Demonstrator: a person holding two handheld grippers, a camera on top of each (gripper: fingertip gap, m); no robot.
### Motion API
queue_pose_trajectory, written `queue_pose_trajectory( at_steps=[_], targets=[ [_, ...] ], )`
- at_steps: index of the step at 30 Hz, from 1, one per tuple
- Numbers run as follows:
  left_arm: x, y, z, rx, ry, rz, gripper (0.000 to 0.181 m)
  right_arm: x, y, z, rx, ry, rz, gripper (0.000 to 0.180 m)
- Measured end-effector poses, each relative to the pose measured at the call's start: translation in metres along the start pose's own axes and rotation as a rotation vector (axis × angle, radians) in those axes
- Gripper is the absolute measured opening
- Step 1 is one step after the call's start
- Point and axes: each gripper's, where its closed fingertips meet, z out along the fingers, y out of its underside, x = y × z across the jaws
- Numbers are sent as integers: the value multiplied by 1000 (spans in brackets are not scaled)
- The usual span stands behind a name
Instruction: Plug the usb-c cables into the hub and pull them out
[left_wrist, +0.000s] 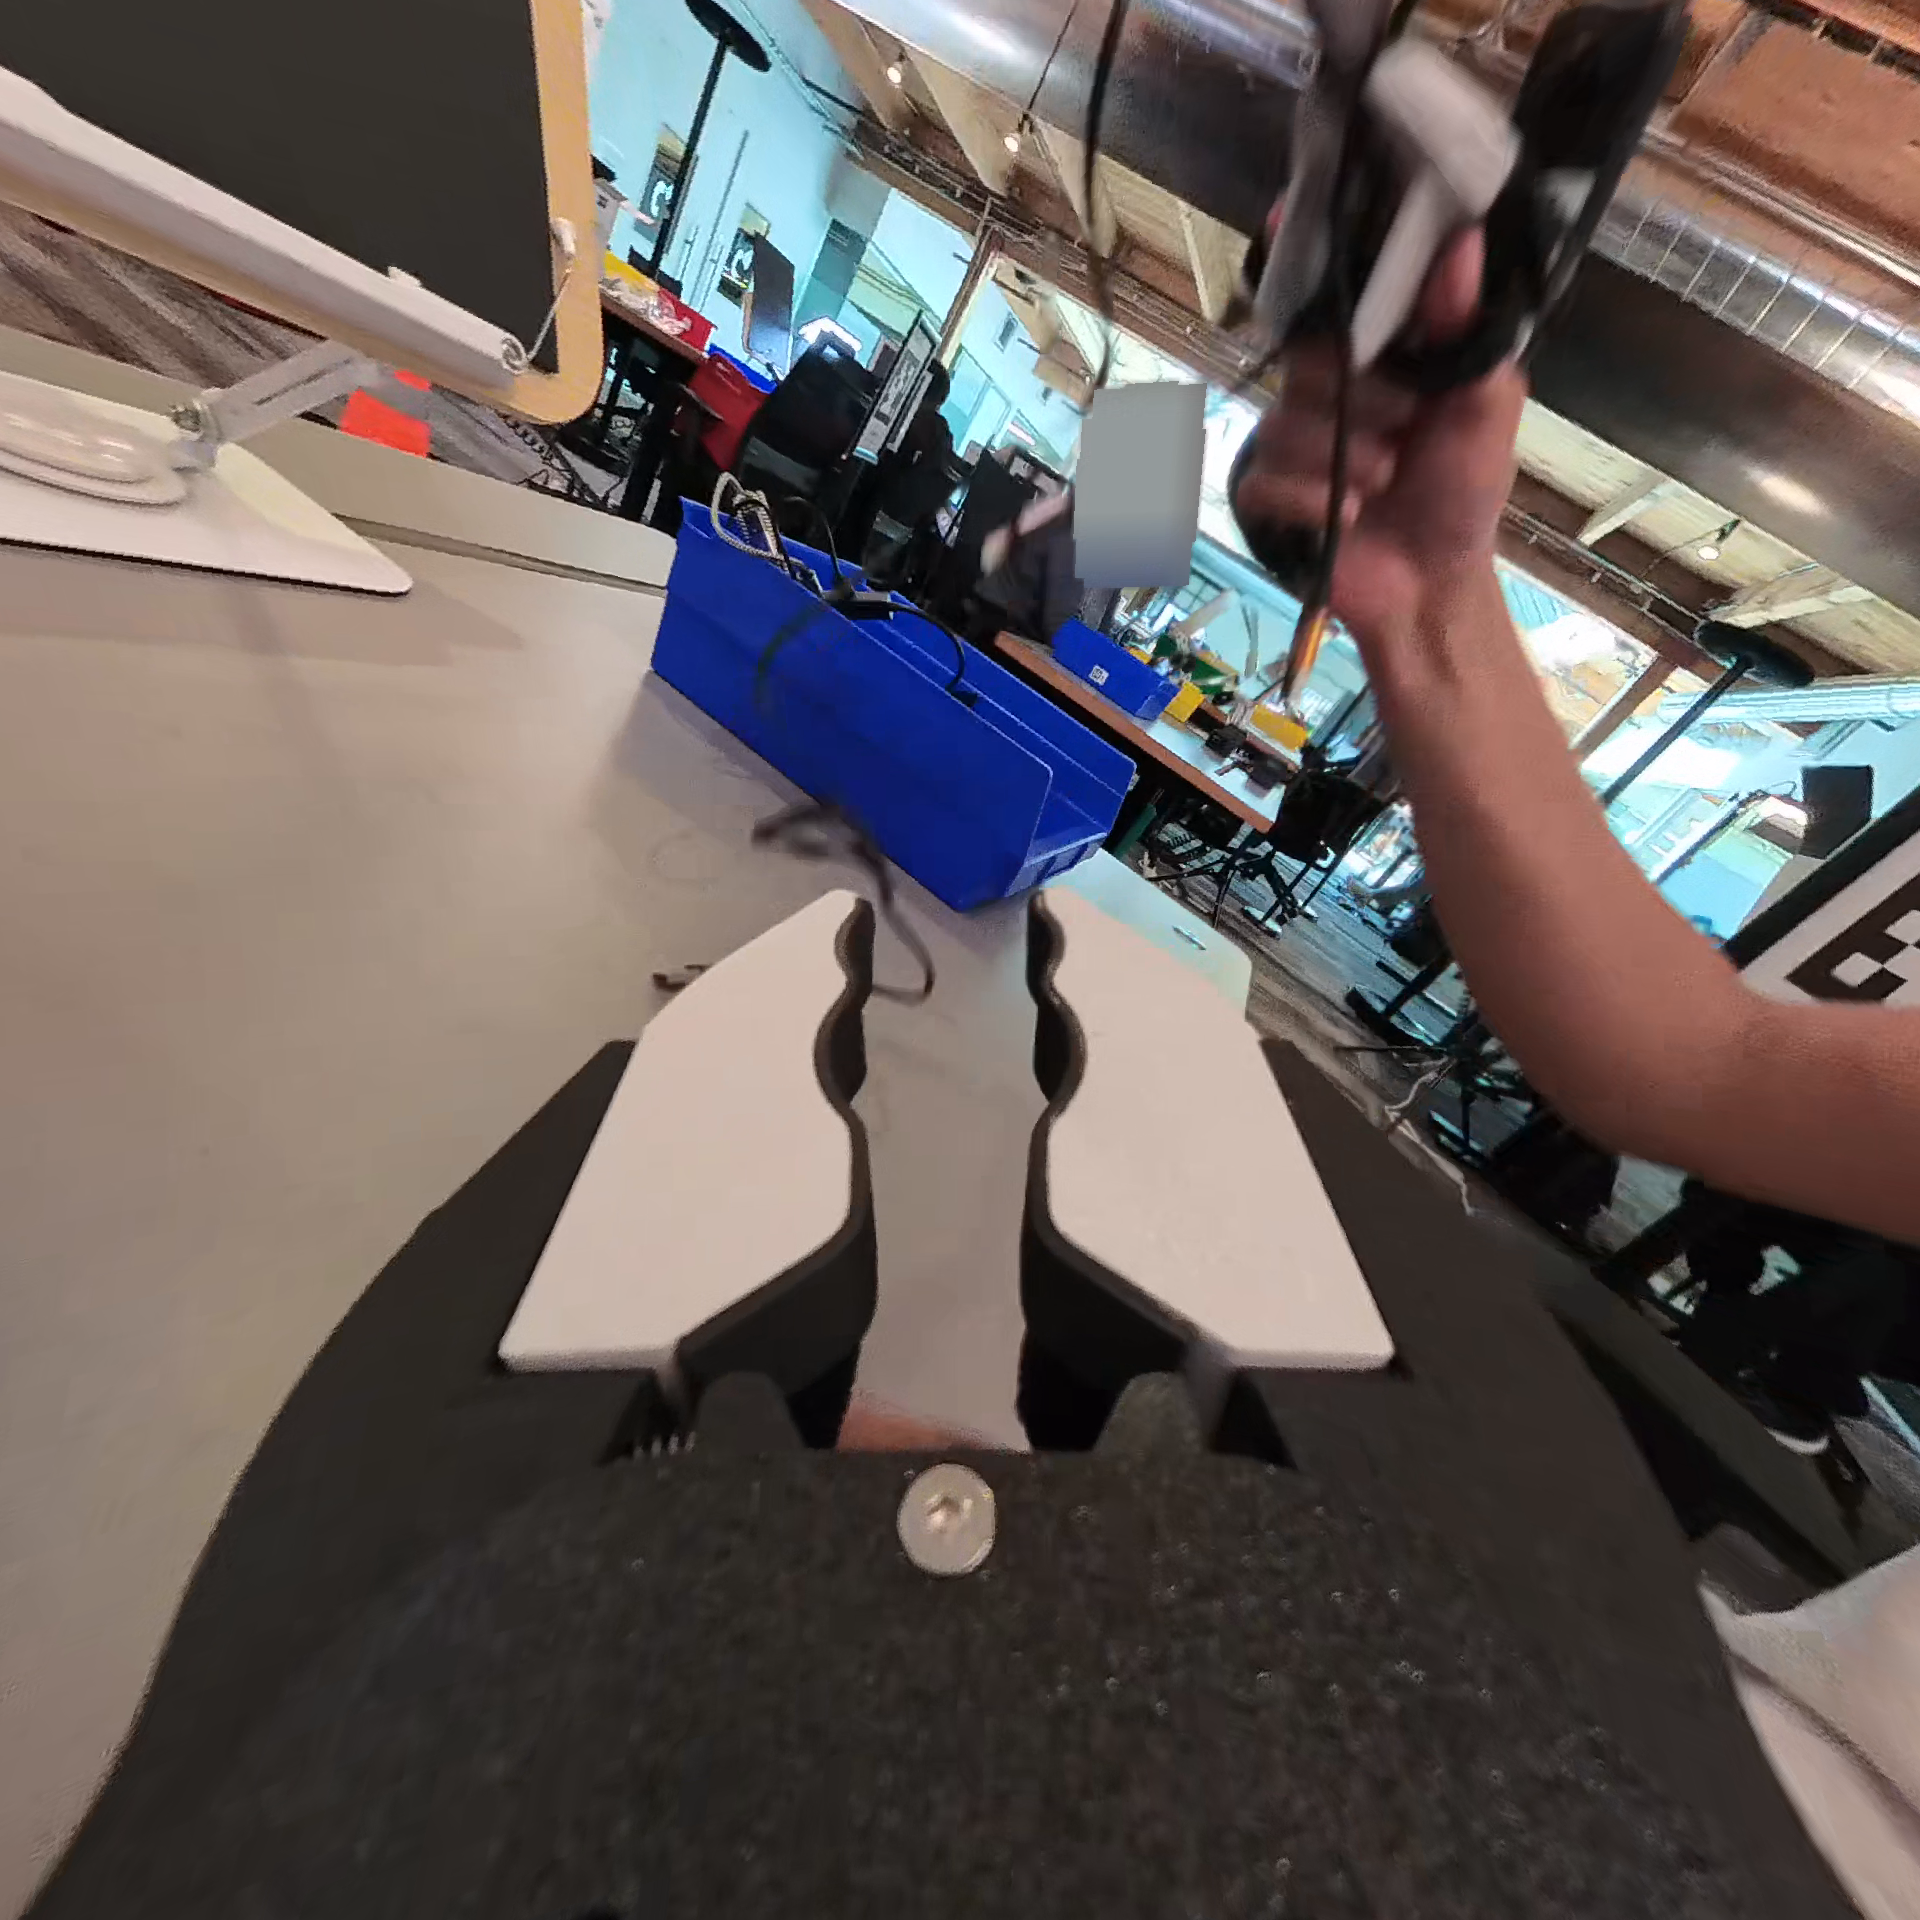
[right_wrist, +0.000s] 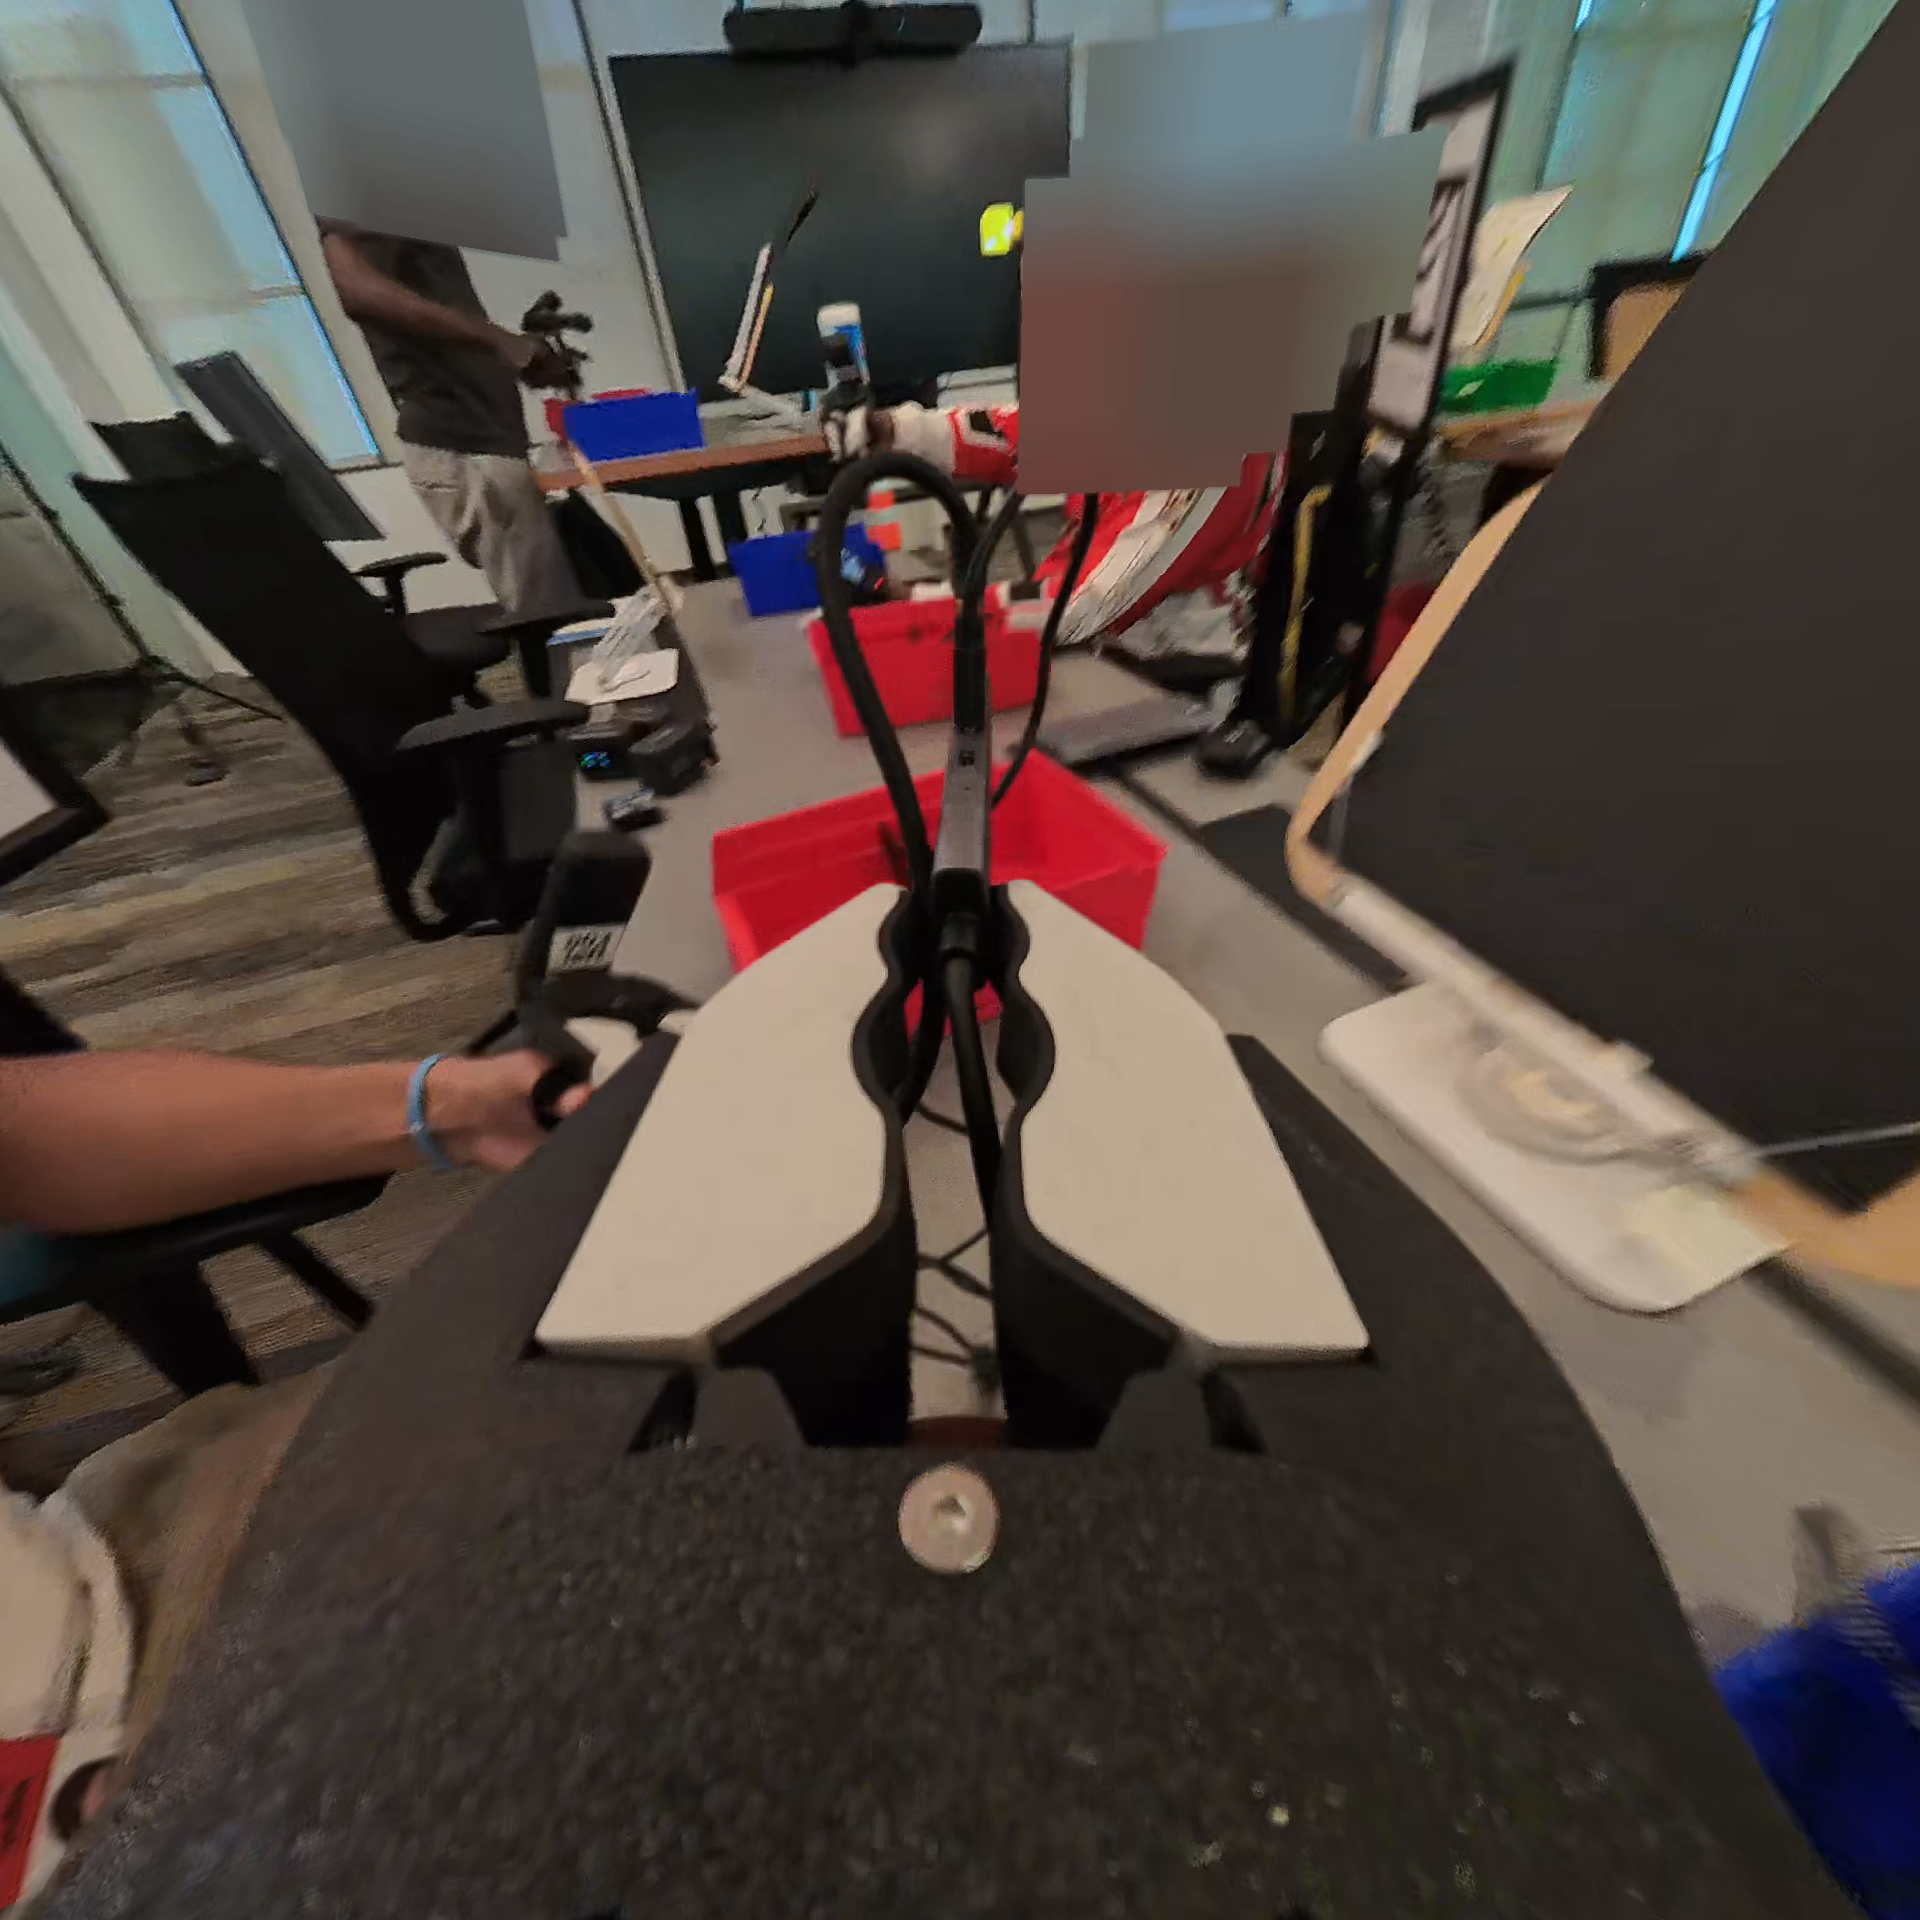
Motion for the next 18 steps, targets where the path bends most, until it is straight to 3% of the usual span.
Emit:
queue_pose_trajectory(
  at_steps=[6,11,15,18],
  targets=[
    [0,15,3,-91,-27,78,22,39,-148,-43,25,173,-212,12],
    [2,23,7,-130,-22,97,21,67,-259,-91,123,342,-273,13],
    [4,32,12,-176,-4,104,21,86,-298,-121,104,458,-316,13],
    [6,36,13,-195,-1,118,21,105,-291,-141,52,535,-319,13]
  ],
)
